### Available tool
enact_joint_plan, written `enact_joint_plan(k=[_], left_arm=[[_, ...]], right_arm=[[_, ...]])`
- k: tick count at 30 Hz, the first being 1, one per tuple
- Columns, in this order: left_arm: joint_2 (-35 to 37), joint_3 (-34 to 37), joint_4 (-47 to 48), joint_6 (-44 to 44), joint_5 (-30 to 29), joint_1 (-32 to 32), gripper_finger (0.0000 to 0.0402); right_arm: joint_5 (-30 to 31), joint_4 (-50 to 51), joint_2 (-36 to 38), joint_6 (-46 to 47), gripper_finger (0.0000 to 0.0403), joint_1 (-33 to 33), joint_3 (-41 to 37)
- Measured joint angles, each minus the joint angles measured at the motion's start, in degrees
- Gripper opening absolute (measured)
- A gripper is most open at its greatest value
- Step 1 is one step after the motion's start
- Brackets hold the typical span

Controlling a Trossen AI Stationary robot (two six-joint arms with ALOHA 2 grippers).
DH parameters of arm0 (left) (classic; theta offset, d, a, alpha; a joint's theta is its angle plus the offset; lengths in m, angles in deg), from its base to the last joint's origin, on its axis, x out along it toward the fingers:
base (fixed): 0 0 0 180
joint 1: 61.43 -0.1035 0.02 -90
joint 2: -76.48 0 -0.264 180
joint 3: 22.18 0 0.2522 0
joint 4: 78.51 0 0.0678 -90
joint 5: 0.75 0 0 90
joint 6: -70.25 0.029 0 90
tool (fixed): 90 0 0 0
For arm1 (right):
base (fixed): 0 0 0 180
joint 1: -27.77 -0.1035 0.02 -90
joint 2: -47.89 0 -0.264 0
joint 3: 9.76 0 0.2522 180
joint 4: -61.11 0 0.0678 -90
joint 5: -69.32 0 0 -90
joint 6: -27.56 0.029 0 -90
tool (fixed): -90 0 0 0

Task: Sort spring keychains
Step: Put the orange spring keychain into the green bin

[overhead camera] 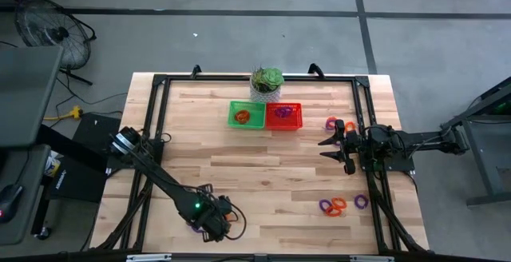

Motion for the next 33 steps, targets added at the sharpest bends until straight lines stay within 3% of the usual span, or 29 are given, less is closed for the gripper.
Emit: enact_joint_plan(k=[4,16,33], left_arm=[[0.03,-0.08,-0.06,1.13,-0.03,0.00,0.0024],[-1.05,-0.06,-0.79,2.24,-0.18,-1.71,0.0162],[-5.07,0.05,0.88,5.92,3.45,-4.20,0.0174]], right_arm=[[0.00,0.00,0.00,0.00,0.0162,0.00,0.01],[0.00,0.00,0.00,-0.02,0.0156,0.00,0.00],[0.00,0.00,0.00,0.00,0.0156,0.00,0.02]])
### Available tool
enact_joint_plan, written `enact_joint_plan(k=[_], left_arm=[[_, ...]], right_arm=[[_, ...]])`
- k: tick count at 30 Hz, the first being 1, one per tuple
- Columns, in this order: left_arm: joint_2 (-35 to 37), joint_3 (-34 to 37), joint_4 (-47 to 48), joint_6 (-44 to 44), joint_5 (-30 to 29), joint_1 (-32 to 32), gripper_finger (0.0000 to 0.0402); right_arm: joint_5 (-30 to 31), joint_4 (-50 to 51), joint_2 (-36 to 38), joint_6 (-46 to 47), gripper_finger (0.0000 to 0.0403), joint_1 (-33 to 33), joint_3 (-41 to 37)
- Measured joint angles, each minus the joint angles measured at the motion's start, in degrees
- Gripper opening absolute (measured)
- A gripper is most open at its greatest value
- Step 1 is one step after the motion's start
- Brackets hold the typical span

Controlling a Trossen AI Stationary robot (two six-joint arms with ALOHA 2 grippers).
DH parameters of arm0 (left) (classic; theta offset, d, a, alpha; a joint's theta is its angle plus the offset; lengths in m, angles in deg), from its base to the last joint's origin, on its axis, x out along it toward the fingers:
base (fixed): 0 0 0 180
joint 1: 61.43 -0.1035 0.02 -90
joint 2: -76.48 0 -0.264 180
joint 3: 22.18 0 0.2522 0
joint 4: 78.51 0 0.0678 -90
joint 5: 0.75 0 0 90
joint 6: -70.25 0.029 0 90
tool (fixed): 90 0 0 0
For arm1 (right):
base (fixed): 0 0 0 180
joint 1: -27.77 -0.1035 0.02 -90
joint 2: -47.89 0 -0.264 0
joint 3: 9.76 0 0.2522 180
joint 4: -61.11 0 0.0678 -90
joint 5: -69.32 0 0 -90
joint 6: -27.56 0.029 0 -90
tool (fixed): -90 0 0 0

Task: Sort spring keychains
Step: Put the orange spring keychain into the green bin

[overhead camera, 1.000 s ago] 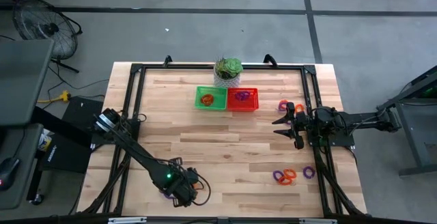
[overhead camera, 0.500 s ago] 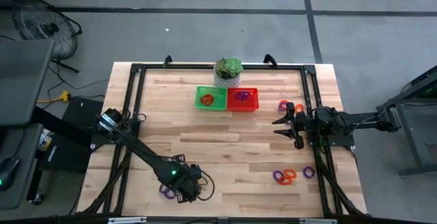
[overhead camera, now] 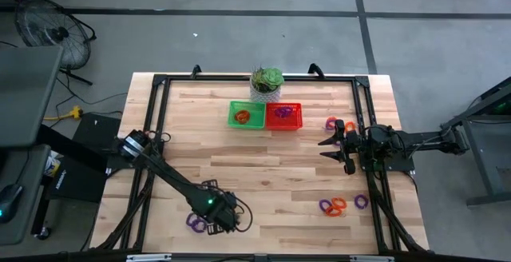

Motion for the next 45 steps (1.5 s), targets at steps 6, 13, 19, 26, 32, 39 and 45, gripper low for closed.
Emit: enact_joint_plan(k=[6,13,19,26,32,39,45], left_arm=[[-2.05,-0.37,-0.71,1.20,0.03,0.04,0.0174],[-3.01,-0.37,-1.00,3.62,-0.97,0.07,0.0139],[-3.18,-0.33,-1.27,5.10,-1.11,0.11,0.0046],[-3.18,-0.24,-1.38,8.55,-1.26,0.11,0.0016],[-1.57,-0.08,-0.75,8.96,-1.51,0.11,0.0006],[3.42,0.30,4.55,8.98,-7.76,-0.18,0.0003],[8.08,0.20,7.73,8.64,-11.89,-0.48,0.0002]], right_arm=[[0.00,-0.13,-0.05,0.00,0.0159,0.00,-0.01],[0.00,-0.02,-0.11,-0.02,0.0162,0.00,-0.02],[0.00,-0.02,-0.11,0.00,0.0157,0.00,-0.02],[0.00,-0.02,-0.11,0.00,0.0160,0.00,-0.02],[0.00,-0.02,-0.11,0.00,0.0161,0.00,-0.02],[0.00,-0.02,-0.11,0.00,0.0156,0.00,-0.01],[0.00,0.00,-0.11,0.00,0.0162,0.00,-0.02]])
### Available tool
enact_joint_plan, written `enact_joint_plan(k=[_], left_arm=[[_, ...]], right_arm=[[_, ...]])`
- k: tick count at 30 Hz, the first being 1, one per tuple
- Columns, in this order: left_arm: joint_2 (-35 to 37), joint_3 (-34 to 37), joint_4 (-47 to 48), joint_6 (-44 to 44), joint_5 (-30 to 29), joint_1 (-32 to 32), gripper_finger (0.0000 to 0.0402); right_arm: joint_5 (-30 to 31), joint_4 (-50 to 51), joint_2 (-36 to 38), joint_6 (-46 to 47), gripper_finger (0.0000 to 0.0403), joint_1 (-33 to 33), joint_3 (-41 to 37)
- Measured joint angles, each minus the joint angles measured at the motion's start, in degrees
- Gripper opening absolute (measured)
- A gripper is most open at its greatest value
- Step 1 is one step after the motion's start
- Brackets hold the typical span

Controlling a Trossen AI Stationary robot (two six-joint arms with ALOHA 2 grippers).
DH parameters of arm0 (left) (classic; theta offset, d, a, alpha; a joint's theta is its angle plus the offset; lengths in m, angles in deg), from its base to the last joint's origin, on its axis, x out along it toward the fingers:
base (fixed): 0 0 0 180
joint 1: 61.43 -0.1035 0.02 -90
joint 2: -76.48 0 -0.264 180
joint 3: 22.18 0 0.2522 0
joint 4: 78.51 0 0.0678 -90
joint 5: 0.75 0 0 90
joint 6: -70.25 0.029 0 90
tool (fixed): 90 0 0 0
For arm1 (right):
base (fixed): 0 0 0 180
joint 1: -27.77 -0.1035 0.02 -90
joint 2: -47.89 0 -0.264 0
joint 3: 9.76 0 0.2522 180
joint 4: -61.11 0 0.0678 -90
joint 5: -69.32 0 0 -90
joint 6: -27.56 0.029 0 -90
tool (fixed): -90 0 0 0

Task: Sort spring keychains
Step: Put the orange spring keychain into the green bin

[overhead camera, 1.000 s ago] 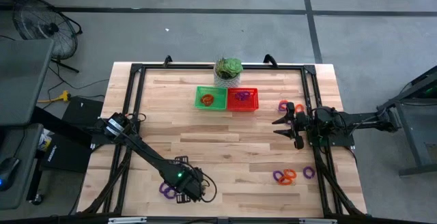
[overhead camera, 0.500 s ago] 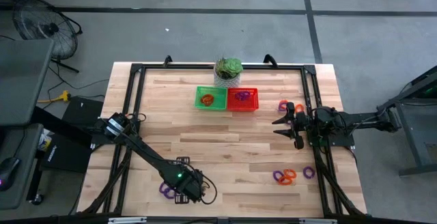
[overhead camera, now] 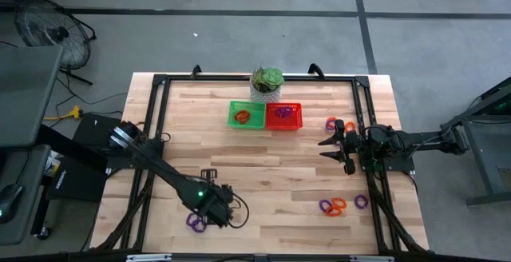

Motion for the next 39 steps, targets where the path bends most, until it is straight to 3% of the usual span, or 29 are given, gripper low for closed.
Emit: enact_joint_plan(k=[7,15,18,26,34,39], left_arm=[[6.29,-0.11,5.01,-1.73,-10.54,-0.64,0.0002],[13.19,1.97,5.73,-2.71,-17.14,-4.87,0.0002],[15.37,3.76,1.54,-0.36,-18.10,-8.11,0.0002],[19.50,11.40,-8.15,10.05,-9.41,-19.17,0.0002],[19.94,12.63,-18.92,24.62,1.54,-33.42,0.0002],[19.90,12.67,-24.28,26.96,7.84,-41.46,0.0002]], right_arm=[[0.00,-0.02,0.00,0.00,0.0159,0.00,0.02],[0.00,-0.02,-0.07,0.00,0.0159,0.00,0.00],[0.00,-0.02,-0.13,0.00,0.0162,0.00,0.02],[0.00,0.00,-0.22,0.00,0.0158,0.00,0.02],[0.00,-0.01,-0.22,0.00,0.0159,0.00,0.00],[0.00,0.00,-0.22,0.00,0.0162,0.00,0.02]])
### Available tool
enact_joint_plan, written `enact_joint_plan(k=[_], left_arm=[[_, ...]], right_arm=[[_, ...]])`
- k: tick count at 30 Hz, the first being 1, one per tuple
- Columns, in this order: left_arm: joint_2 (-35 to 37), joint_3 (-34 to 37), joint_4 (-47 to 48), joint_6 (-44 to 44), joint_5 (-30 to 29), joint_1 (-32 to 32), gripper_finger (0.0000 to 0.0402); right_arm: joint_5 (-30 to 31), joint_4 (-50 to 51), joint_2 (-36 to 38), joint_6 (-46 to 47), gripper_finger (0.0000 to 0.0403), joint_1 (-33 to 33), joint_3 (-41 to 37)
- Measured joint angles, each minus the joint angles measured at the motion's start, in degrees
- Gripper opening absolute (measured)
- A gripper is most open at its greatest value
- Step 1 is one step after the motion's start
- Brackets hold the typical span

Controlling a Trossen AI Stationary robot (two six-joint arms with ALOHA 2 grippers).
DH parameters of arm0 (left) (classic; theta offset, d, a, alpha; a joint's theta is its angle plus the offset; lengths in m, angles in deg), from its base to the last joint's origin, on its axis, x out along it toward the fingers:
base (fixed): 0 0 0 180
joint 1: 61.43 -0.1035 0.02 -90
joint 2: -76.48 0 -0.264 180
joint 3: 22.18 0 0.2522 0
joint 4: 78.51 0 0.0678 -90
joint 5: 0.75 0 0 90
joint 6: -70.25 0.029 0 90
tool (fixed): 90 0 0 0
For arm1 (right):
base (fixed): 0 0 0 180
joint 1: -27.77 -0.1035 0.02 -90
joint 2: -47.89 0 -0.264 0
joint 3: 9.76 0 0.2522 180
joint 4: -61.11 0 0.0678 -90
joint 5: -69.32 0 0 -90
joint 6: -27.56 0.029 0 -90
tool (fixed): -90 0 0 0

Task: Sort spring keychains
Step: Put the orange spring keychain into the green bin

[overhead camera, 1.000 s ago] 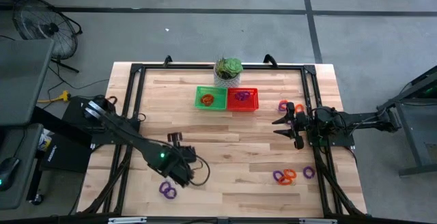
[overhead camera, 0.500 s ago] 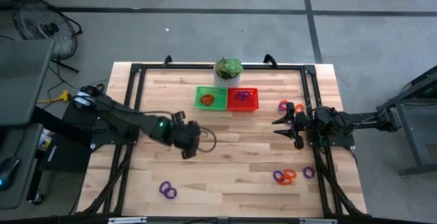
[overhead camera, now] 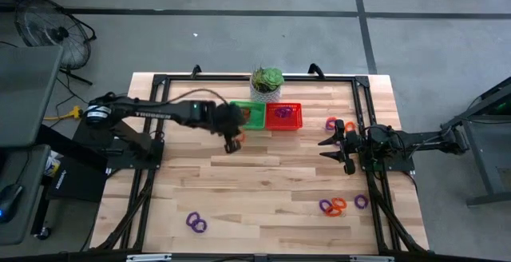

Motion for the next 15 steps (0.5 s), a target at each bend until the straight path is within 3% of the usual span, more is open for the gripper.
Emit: enact_joint_plan(k=[8,15], left_arm=[[-1.65,-0.02,-4.51,-5.93,0.37,-10.29,0.0002],[-6.04,-0.01,-6.65,-12.78,0.94,-15.26,0.0002]], right_arm=[[0.00,0.00,0.00,0.00,0.0156,0.00,-0.02],[0.00,0.00,0.00,0.00,0.0161,0.00,-0.01]])
